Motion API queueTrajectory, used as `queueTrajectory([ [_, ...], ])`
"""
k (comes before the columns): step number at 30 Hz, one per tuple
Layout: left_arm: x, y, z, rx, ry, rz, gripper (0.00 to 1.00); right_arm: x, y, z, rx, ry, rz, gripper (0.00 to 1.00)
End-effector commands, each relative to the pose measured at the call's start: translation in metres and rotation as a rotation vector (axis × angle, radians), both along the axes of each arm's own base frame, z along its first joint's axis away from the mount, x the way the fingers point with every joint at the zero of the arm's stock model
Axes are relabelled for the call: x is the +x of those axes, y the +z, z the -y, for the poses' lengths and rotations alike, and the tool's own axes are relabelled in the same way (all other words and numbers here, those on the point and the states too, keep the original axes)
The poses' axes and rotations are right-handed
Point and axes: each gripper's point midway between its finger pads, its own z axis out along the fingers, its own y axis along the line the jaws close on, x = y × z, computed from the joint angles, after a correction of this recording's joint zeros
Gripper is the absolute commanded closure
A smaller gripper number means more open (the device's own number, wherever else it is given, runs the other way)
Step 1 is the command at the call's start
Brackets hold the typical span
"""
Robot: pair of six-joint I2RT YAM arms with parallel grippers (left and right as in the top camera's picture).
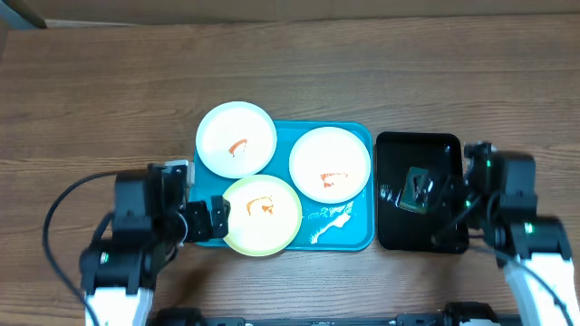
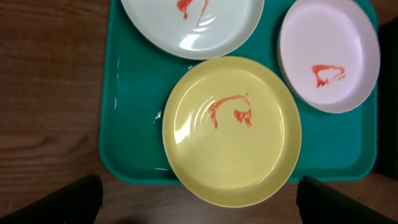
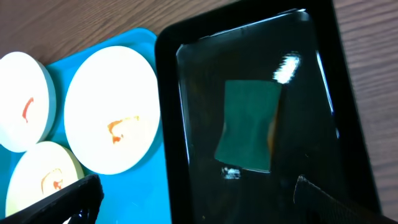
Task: Clean dirty plates on tray and stack at the side
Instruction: 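Move left gripper to yellow plate rim and grip it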
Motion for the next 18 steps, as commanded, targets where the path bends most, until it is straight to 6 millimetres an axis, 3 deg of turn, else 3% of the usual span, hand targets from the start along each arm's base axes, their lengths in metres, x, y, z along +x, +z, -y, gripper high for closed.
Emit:
queueTrajectory([
  [1, 0.004, -0.006, 0.004, -0.025, -0.002, -0.061, 0.0, 0.012, 0.002, -0.003, 0.023, 0.01, -0.021, 0.0],
  [10, 0.011, -0.048, 0.016, -0.093, -0.028, -0.271, 0.01, 0.02, -0.014, -0.006, 0.042, 0.02, -0.072, 0.01],
  [13, 0.012, -0.063, 0.021, -0.119, -0.033, -0.348, 0.13, 0.021, -0.013, -0.006, 0.042, 0.02, -0.067, 0.02],
  [15, 0.01, -0.075, 0.021, -0.122, -0.03, -0.408, 0.29, 0.021, -0.013, -0.006, 0.042, 0.02, -0.066, 0.02],
  [18, 0.008, -0.091, 0.021, -0.123, -0.026, -0.482, 0.33, 0.021, -0.013, -0.006, 0.042, 0.02, -0.067, 0.02],
])
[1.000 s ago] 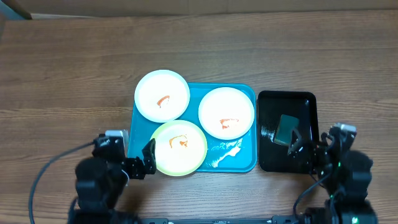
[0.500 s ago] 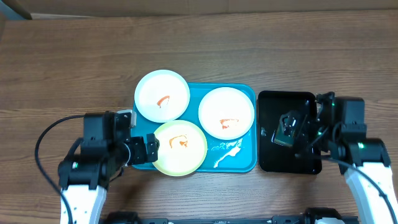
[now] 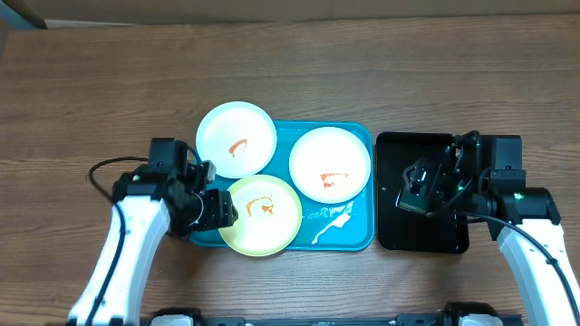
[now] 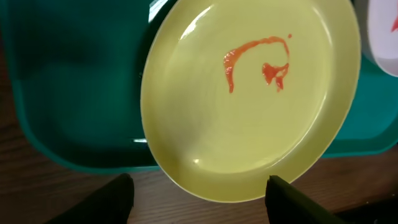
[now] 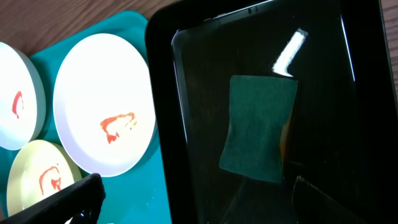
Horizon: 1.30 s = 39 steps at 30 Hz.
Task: Clean dirty plates on tray and stack at the side
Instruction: 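Move left gripper to yellow plate rim and grip it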
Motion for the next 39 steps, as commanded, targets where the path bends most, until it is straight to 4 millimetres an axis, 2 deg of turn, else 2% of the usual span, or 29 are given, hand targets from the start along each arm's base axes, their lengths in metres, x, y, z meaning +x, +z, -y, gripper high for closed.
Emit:
queueTrajectory([
  [1, 0.005, -0.007, 0.005, -0.033, 0.003, -0.047, 0.37, 0.007, 0.01, 0.0, 0.005, 0.0, 0.034, 0.02],
  [7, 0.001, -0.028, 0.004, -0.023, 0.004, -0.141, 0.39, 0.008, 0.011, 0.0, 0.005, 0.0, 0.039, 0.02],
  [13, 0.001, -0.038, 0.0, 0.001, 0.004, -0.17, 0.39, 0.008, 0.011, 0.0, 0.005, 0.0, 0.039, 0.02],
  [16, 0.003, -0.042, -0.002, 0.014, 0.004, -0.17, 0.46, 0.008, 0.011, 0.0, 0.005, 0.0, 0.039, 0.02],
  [18, 0.004, -0.043, -0.002, 0.014, 0.004, -0.169, 0.55, 0.008, 0.011, 0.0, 0.005, 0.0, 0.039, 0.02],
  [23, 0.01, -0.045, -0.002, 0.013, 0.004, -0.147, 0.61, 0.008, 0.011, 0.0, 0.005, 0.0, 0.039, 0.02],
  [27, 0.013, -0.045, -0.002, 0.013, 0.004, -0.133, 0.58, 0.008, 0.011, 0.0, 0.005, 0.0, 0.038, 0.02],
  [39, 0.007, -0.052, -0.006, 0.036, 0.004, -0.146, 0.6, 0.008, 0.011, 0.0, 0.005, 0.0, 0.038, 0.02],
])
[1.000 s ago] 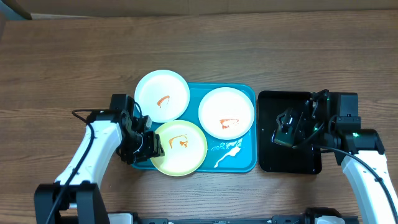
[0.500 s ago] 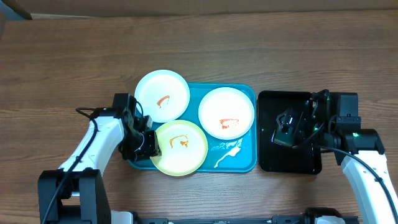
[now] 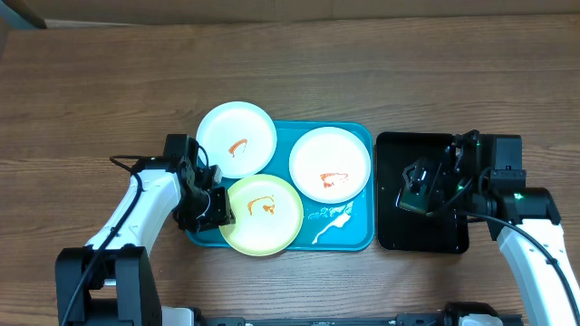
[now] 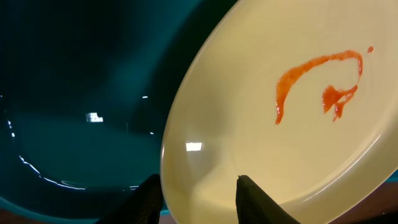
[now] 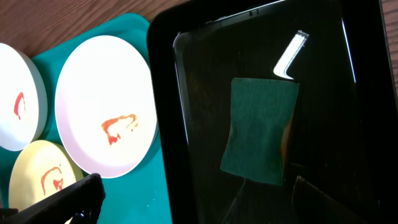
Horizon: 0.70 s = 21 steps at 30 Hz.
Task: Clean dirty plates on tray and stack at the side
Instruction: 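Move left gripper to yellow plate rim and grip it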
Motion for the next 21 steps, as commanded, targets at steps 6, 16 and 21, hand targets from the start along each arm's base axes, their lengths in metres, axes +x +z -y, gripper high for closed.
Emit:
queueTrajectory([
  [6, -0.01, -0.017, -0.004, 0.025, 0.029, -0.027, 0.62, 0.007, 0.01, 0.0, 0.004, -0.001, 0.031, 0.02],
  [16, -0.007, -0.018, -0.004, 0.025, 0.041, -0.013, 0.9, 0.007, 0.01, 0.0, 0.004, -0.001, 0.032, 0.02],
  [21, -0.007, -0.018, -0.004, 0.025, 0.041, -0.014, 0.94, 0.007, 0.01, 0.0, 0.005, -0.001, 0.031, 0.08],
])
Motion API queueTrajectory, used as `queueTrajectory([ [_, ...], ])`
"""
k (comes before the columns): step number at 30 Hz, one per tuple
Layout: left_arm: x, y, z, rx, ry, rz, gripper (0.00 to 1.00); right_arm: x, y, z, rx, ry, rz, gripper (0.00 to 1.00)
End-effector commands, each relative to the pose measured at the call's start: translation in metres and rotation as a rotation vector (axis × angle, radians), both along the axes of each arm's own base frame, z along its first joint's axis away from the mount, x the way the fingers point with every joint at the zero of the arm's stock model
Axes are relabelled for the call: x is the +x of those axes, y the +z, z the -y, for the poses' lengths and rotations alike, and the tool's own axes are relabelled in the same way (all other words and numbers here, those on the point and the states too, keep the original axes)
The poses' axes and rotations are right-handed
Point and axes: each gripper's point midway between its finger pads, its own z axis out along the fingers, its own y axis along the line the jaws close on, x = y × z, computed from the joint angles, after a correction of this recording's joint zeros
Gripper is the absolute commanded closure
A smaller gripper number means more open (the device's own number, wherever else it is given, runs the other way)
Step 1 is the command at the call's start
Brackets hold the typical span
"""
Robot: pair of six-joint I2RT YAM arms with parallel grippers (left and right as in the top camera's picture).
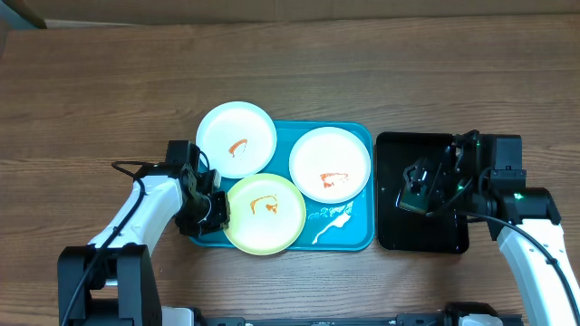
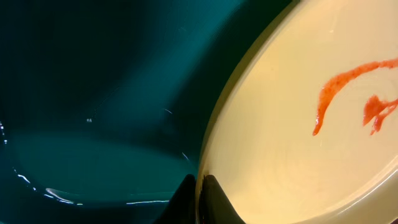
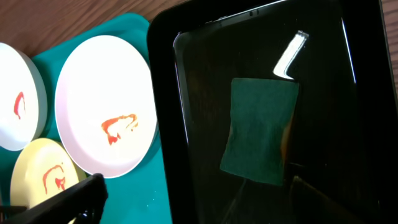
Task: Clean dirty plates on tray and stack at the side
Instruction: 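Move left gripper to yellow plate rim and grip it, then grasp the green sponge in the black tray with right gripper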
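Observation:
On the teal tray [image 1: 349,231] lie three plates smeared with red sauce: a yellow plate [image 1: 264,215] at the front, a pale white plate [image 1: 236,139] at the back left and a pinkish white plate [image 1: 330,163] to the right. My left gripper [image 1: 216,210] is shut on the yellow plate's [image 2: 298,124] left rim, one finger on each side of it [image 2: 200,182]. My right gripper [image 3: 196,186] hangs wide open above the green sponge [image 3: 260,130] in the black tray [image 3: 186,93].
The black tray [image 1: 390,231] stands just right of the teal tray on the wooden table [image 1: 109,81]. White streaks [image 1: 328,222] lie on the teal tray's front right corner. The pale plate overhangs the teal tray's back left corner.
My left gripper's jaws stood a little apart astride the yellow plate's left rim; now they are pinched together on it. The right arm has not moved.
First my left gripper was open and high over the tray's front edge, and my right one was open over the black tray. Then the left was lower at the yellow plate and the right nearer the sponge. Later the left straddled the rim; now it grips it.

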Motion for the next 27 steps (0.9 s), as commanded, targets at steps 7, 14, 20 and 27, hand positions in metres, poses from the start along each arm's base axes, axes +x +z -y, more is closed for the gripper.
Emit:
queueTrajectory([
  [7, -0.002, -0.003, 0.0, 0.003, 0.006, -0.015, 0.94, 0.008, -0.004, -0.004, 0.002, 0.011, -0.018, 0.3],
  [14, -0.002, -0.003, 0.0, 0.003, 0.006, -0.014, 0.92, 0.015, -0.033, -0.002, -0.094, -0.03, -0.096, 0.52],
  [20, -0.002, -0.003, 0.0, 0.003, 0.006, -0.013, 0.92, 0.013, -0.061, 0.006, -0.195, -0.096, -0.192, 0.52],
  [27, -0.001, -0.003, 0.0, 0.003, 0.006, -0.007, 0.91, 0.011, -0.091, 0.004, -0.217, -0.107, -0.282, 0.52],
])
